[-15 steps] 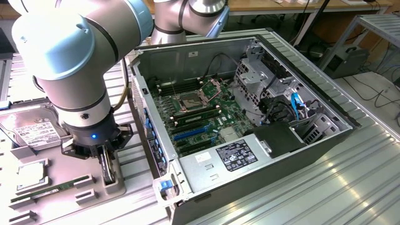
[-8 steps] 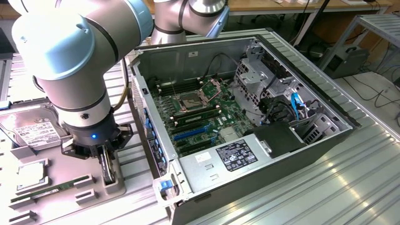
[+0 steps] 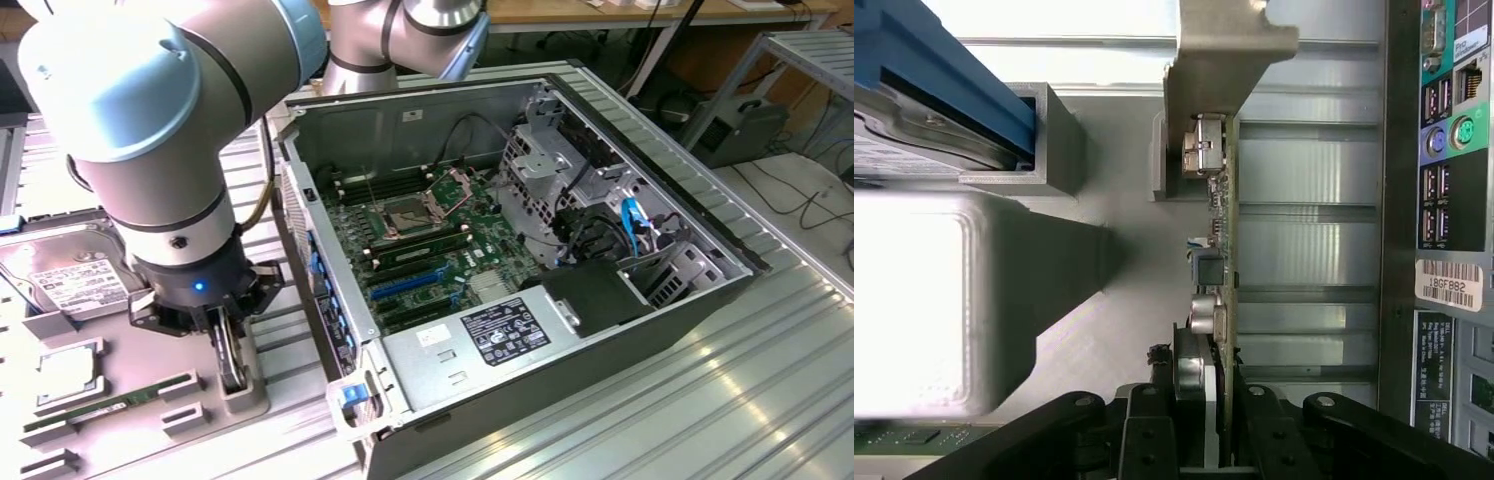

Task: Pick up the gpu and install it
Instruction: 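Pick up the gpu and move the gpu toward the slot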

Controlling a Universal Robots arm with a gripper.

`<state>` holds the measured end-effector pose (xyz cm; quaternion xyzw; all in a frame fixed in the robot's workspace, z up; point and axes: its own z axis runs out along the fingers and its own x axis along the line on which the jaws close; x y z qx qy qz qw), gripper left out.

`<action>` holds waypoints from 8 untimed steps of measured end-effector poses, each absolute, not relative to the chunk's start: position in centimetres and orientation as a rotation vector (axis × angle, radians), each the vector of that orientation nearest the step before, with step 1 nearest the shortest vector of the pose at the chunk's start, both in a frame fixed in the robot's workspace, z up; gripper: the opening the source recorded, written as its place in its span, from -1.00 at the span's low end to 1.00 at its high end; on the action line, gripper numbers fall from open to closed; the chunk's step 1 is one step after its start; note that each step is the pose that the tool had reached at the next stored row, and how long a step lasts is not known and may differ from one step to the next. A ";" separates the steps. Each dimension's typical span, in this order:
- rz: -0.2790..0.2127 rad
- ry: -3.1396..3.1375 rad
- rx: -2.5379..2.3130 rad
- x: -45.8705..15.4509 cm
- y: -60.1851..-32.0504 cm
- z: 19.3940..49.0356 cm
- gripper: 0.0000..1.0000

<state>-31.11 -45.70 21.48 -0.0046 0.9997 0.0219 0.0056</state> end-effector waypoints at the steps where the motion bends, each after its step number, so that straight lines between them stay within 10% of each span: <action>1: 0.069 3.130 -0.014 -31.1 -45.7 21.7 -0.43; 8: 0.069 3.130 -0.014 -31.1 -45.7 23.8 -0.43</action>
